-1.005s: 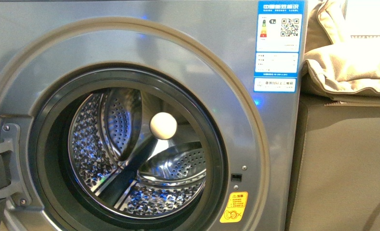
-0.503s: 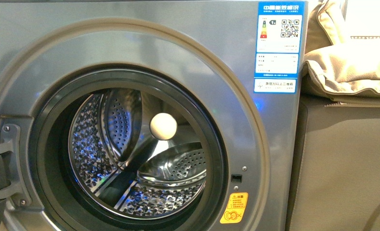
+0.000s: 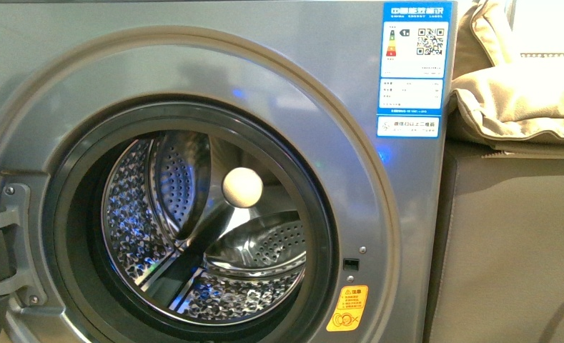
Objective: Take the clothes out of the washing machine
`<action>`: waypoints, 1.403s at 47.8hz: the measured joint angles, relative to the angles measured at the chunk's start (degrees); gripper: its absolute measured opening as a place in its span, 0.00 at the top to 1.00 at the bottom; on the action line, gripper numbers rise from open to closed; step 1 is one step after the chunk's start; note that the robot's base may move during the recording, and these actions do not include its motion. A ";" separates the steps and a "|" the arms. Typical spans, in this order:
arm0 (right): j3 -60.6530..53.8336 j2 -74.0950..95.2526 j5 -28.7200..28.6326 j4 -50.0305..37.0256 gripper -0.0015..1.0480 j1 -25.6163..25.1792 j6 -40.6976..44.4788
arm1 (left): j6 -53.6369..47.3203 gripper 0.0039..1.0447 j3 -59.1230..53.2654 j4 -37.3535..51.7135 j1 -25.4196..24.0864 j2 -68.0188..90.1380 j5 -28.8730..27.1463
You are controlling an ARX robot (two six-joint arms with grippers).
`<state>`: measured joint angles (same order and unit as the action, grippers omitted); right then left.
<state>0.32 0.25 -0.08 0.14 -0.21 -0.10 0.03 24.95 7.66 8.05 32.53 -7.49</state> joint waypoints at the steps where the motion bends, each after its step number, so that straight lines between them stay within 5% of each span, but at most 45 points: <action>1: 0.00 0.00 0.00 0.00 0.98 0.00 0.02 | 0.00 0.97 -0.98 0.37 -0.31 -0.55 0.20; 16: 0.00 0.00 0.02 0.00 0.98 0.00 0.00 | 0.04 0.97 -12.15 3.45 -7.87 -8.20 7.17; 58: 0.00 0.00 0.00 0.00 0.98 0.00 0.00 | 0.04 0.97 -22.29 1.01 -7.91 -21.35 7.50; 67: 0.00 0.00 -0.13 -0.02 0.98 0.00 0.02 | 0.07 0.97 -24.41 -7.67 -7.91 -32.22 7.48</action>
<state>0.32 0.25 -0.21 0.12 -0.21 -0.08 0.10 0.54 -0.01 0.14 0.32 -0.01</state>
